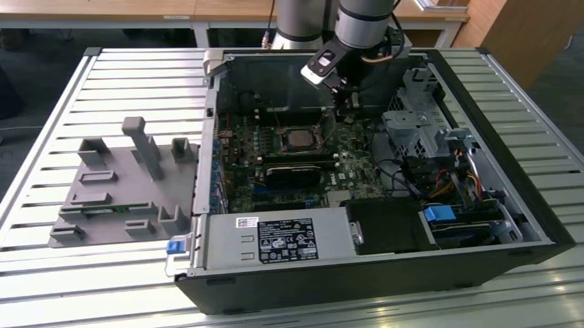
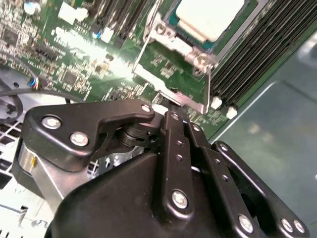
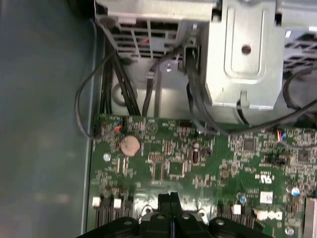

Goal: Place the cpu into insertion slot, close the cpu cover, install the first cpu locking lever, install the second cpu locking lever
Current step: 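Close the cpu cover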

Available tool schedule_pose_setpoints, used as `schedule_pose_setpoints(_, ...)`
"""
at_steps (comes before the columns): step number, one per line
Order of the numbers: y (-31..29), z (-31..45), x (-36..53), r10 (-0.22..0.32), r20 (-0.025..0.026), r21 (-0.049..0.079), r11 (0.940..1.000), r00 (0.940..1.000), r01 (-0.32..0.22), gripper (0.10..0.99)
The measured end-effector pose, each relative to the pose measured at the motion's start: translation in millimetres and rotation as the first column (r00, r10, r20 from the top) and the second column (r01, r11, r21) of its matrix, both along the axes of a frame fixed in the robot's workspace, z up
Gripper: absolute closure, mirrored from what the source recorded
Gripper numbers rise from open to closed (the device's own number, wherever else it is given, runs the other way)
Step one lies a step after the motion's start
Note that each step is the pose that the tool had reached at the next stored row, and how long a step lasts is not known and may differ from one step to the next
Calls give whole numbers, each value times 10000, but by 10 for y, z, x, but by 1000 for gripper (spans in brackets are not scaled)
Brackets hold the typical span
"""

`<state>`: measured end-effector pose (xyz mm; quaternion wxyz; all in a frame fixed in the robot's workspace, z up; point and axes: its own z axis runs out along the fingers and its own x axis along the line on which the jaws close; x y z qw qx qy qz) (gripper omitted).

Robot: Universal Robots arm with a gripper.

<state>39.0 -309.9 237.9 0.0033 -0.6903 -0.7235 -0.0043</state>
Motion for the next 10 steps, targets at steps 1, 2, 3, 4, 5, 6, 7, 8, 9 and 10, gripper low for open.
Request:
schedule_pose_setpoints(1, 0, -2, -24, 1, 0, 0, 10000, 10000, -1, 980)
schedule_pose_setpoints(2, 0, -3, -50, 1, -1, 0, 10000, 10000, -1, 980)
schedule_pose_setpoints(3, 0, -5, -74, 0, 0, -1, 10000, 10000, 0, 980)
schedule_pose_setpoints(4, 0, -7, -98, 1, 0, 0, 10000, 10000, -1, 980)
schedule_pose_setpoints(5, 0, -8, -123, 2, 0, -2, 10000, 10000, -2, 980)
schedule_pose_setpoints(6, 0, -10, -147, 1, 0, -3, 10000, 10000, -1, 980)
schedule_pose_setpoints(7, 0, -12, -170, 1, 0, -4, 10000, 10000, -1, 980)
schedule_pose_setpoints(8, 0, -14, -193, 0, 0, -4, 10000, 10000, 0, 980)
schedule_pose_setpoints(9, 0, -16, -215, 1, 0, -5, 10000, 10000, -1, 980)
schedule_pose_setpoints(10, 0, -18, -238, 1, -1, -6, 10000, 10000, -1, 980)
